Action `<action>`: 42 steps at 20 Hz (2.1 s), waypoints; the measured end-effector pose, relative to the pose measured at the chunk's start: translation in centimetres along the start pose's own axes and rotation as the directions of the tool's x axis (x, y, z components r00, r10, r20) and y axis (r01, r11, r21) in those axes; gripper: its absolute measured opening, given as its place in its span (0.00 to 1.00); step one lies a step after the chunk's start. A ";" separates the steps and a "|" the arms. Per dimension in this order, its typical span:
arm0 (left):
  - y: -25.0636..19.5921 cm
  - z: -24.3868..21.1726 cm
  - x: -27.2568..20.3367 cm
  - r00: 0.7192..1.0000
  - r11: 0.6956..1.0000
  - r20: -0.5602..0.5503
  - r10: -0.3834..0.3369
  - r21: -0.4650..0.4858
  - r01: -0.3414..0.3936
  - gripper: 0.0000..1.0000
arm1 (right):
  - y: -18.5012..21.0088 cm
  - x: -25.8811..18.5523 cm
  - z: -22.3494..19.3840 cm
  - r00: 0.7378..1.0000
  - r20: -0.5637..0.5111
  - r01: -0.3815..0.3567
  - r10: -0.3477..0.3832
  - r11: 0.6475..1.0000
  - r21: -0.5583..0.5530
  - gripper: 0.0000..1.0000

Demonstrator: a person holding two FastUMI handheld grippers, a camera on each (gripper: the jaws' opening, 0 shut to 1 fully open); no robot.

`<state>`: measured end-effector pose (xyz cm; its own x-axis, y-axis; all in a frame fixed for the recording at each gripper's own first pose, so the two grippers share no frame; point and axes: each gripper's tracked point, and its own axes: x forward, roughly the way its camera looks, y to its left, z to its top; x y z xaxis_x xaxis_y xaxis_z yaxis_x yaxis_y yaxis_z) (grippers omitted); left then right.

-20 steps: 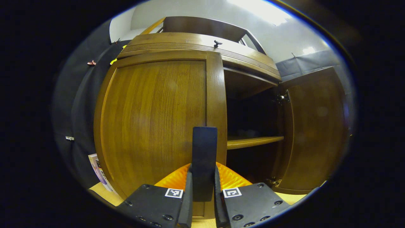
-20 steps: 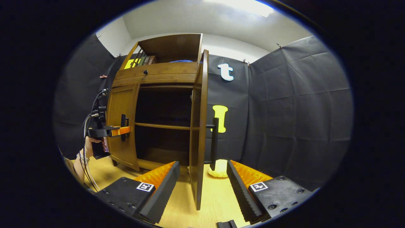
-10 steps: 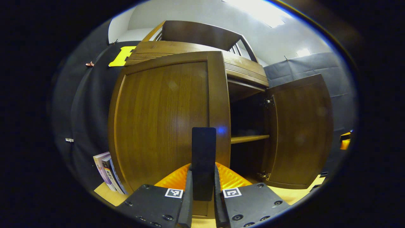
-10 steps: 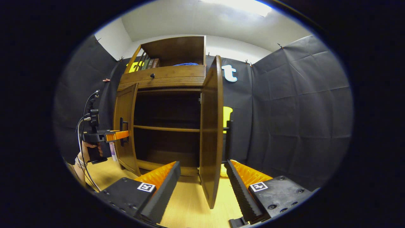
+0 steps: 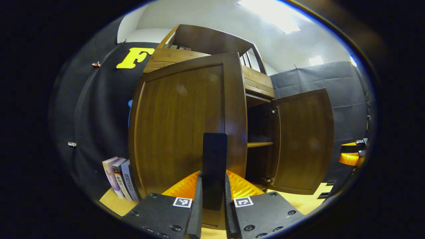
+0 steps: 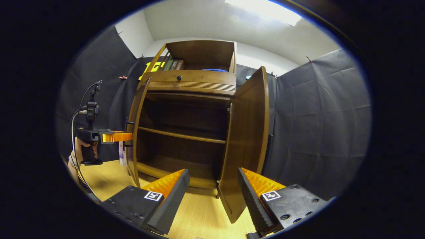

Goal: Open the right door of the double-door shoe cabinet with the right hand, and open the left door with the left hand.

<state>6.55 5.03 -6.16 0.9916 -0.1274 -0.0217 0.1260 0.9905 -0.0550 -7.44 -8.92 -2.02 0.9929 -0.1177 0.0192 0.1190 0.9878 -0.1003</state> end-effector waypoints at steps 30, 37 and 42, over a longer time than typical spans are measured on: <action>12.8 2.6 -14.9 0.935 0.931 -0.007 0.356 0.092 -0.354 0.18 | 14.7 3.5 1.5 0.940 0.042 -0.341 0.339 0.933 0.118 0.96; 11.1 2.7 -18.5 0.919 0.920 -0.060 0.390 -0.013 -0.392 0.14 | 14.5 4.3 0.6 0.937 0.015 -0.347 0.348 0.928 0.136 0.94; 5.5 5.5 -19.3 0.948 0.947 -0.022 0.319 -0.036 -0.319 0.18 | 13.6 4.8 0.1 0.942 -0.003 -0.332 0.336 0.933 0.140 0.95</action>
<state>-11.75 13.25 -0.60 0.9792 0.1939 -0.0603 -0.1984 0.9768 -0.0809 -1.10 3.97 -3.20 0.9751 0.2210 -0.0186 -0.2201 0.9747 0.0396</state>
